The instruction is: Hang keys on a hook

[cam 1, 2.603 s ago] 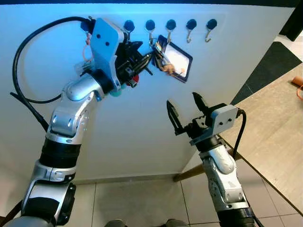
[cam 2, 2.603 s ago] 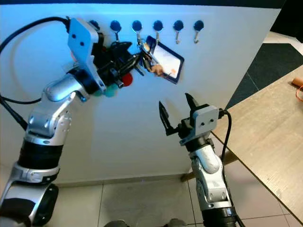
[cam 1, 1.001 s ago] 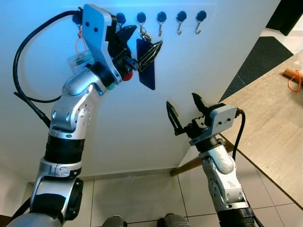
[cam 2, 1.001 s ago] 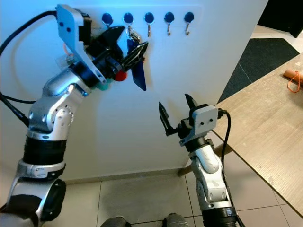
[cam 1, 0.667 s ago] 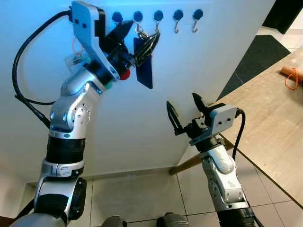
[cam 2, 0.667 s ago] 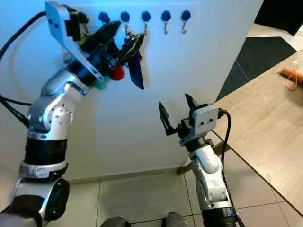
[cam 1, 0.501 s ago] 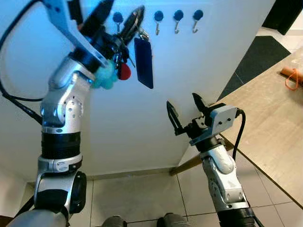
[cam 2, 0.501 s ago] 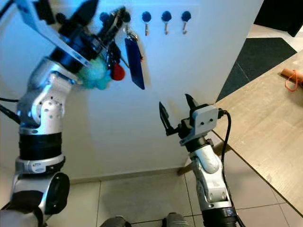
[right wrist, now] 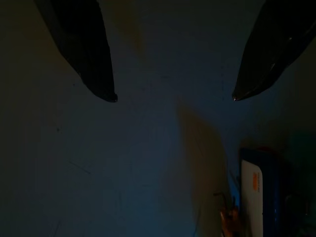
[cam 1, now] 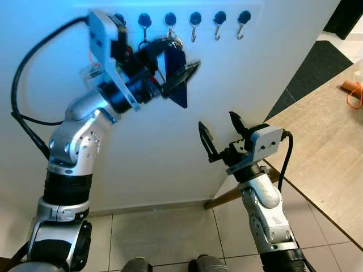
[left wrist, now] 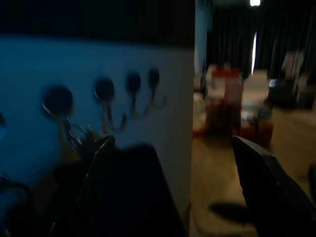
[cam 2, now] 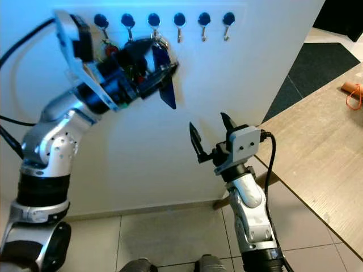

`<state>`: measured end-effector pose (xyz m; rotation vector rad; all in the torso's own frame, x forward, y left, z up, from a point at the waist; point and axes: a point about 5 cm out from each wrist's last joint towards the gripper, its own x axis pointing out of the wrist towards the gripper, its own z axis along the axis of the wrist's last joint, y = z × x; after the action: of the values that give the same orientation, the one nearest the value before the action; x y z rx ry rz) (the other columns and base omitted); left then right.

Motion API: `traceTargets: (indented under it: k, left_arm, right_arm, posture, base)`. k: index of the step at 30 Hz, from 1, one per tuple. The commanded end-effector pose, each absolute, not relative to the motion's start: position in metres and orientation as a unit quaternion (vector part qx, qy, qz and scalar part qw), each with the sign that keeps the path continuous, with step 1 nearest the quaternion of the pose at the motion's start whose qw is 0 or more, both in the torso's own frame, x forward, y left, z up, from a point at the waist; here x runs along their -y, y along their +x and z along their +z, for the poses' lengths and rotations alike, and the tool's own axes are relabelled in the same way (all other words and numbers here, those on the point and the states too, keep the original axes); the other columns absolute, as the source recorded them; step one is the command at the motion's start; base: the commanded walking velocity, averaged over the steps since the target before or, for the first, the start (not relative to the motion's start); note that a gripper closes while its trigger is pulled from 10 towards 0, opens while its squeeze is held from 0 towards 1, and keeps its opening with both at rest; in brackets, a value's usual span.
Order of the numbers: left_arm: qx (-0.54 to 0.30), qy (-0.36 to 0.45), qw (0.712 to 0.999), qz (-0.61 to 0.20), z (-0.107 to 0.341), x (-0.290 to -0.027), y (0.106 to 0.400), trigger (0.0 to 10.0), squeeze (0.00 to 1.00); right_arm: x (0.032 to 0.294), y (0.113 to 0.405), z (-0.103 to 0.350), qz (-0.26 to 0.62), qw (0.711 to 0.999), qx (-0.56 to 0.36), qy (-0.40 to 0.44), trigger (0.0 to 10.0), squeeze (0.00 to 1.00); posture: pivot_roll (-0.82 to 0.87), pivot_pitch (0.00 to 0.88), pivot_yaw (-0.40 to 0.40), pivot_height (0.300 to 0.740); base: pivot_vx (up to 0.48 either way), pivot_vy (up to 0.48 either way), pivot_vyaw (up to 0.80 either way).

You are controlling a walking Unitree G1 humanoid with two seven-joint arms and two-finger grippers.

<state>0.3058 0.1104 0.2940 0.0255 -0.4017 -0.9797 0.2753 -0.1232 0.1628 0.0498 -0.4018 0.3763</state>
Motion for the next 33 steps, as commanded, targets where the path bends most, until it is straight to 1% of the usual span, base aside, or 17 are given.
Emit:
traceTargets:
  k: [1, 3, 4, 5, 6, 8, 13, 16, 19, 21, 25, 26, 30, 31, 33]
  left_arm:
    - [0.188, 0.041, 0.867, -0.460, 0.292, -0.112, 0.306, 10.0, 0.00]
    - [0.214, 0.030, 0.879, -0.425, 0.297, -0.120, 0.310, 10.0, 0.00]
    - [0.214, 0.030, 0.879, -0.425, 0.297, -0.120, 0.310, 10.0, 0.00]
    - [0.234, 0.012, 0.884, -0.405, 0.302, -0.125, 0.311, 10.0, 0.00]
    - [0.260, -0.033, 0.879, -0.397, 0.310, -0.133, 0.309, 10.0, 0.00]
    - [0.266, -0.060, 0.869, -0.413, 0.312, -0.136, 0.305, 10.0, 0.00]
    - [0.260, -0.089, 0.847, -0.456, 0.308, -0.147, 0.296, 10.0, 0.00]
    - [0.236, -0.080, 0.837, -0.488, 0.300, -0.152, 0.292, 10.0, 0.00]
    - [0.226, -0.052, 0.832, -0.503, 0.291, -0.156, 0.287, 10.0, 0.00]
    - [0.216, -0.024, 0.838, -0.501, 0.283, -0.160, 0.286, 10.0, 0.00]
    - [0.181, -0.014, 0.840, -0.511, 0.266, -0.165, 0.284, 10.0, 0.00]
    - [0.169, -0.007, 0.845, -0.507, 0.258, -0.169, 0.283, 10.0, 0.00]
    - [0.159, -0.006, 0.853, -0.497, 0.249, -0.175, 0.284, 10.0, 0.00]
    - [0.156, 0.004, 0.863, -0.481, 0.242, -0.183, 0.285, 10.0, 0.00]
    - [0.157, 0.009, 0.866, -0.474, 0.240, -0.187, 0.285, 10.0, 0.00]
  right_arm:
    - [0.123, 0.274, 0.166, 0.188, 0.960, 0.205, 0.023, 10.0, 0.00]
    - [0.122, 0.273, 0.171, 0.192, 0.957, 0.216, 0.024, 10.0, 0.00]
    - [0.122, 0.273, 0.171, 0.192, 0.957, 0.216, 0.024, 10.0, 0.00]
    - [0.121, 0.273, 0.174, 0.195, 0.955, 0.221, 0.026, 10.0, 0.00]
    - [0.119, 0.274, 0.178, 0.199, 0.953, 0.227, 0.029, 10.0, 0.00]
    - [0.117, 0.274, 0.180, 0.202, 0.951, 0.231, 0.030, 10.0, 0.00]
    - [0.114, 0.276, 0.188, 0.209, 0.947, 0.242, 0.034, 10.0, 0.00]
    - [0.110, 0.278, 0.194, 0.214, 0.944, 0.250, 0.035, 10.0, 0.00]
    - [0.107, 0.280, 0.199, 0.223, 0.941, 0.251, 0.036, 10.0, 0.00]
    - [0.104, 0.282, 0.201, 0.228, 0.940, 0.251, 0.029, 10.0, 0.00]
    - [0.099, 0.289, 0.209, 0.232, 0.939, 0.253, 0.026, 10.0, 0.00]
    - [0.096, 0.293, 0.211, 0.240, 0.938, 0.248, 0.026, 10.0, 0.00]
    - [0.092, 0.298, 0.214, 0.252, 0.936, 0.245, 0.025, 10.0, 0.00]
    - [0.088, 0.301, 0.217, 0.264, 0.932, 0.245, 0.024, 10.0, 0.00]
    - [0.086, 0.302, 0.218, 0.269, 0.931, 0.245, 0.023, 10.0, 0.00]
  posture:
    - [0.03, 0.089, -0.035, 0.740]
    - [0.03, 0.089, -0.035, 0.740]
    - [0.03, 0.089, -0.035, 0.740]
    - [0.03, 0.088, -0.038, 0.740]
    - [0.03, 0.089, -0.040, 0.740]
    - [0.03, 0.089, -0.041, 0.740]
    - [0.04, 0.091, -0.044, 0.740]
    - [0.04, 0.095, -0.043, 0.740]
    - [0.04, 0.095, -0.043, 0.740]
    - [0.03, 0.097, -0.042, 0.740]
    - [0.03, 0.100, -0.039, 0.740]
    - [0.03, 0.101, -0.038, 0.740]
    - [0.03, 0.101, -0.037, 0.740]
    - [0.03, 0.100, -0.039, 0.740]
    - [0.03, 0.100, -0.039, 0.740]
  base:
    - [0.000, 0.000, 0.00]
    - [0.000, 0.000, 0.00]
    - [0.000, 0.000, 0.00]
    - [0.000, 0.000, 0.00]
    - [0.000, 0.000, 0.00]
    - [0.000, 0.000, 0.00]
    - [0.000, 0.000, 0.00]
    - [0.000, 0.000, 0.00]
    - [0.000, 0.000, 0.00]
    - [0.000, 0.000, 0.00]
    - [0.000, 0.000, 0.00]
    - [0.000, 0.000, 0.00]
    - [0.000, 0.000, 0.00]
    - [0.000, 0.000, 0.00]
    - [0.000, 0.000, 0.00]
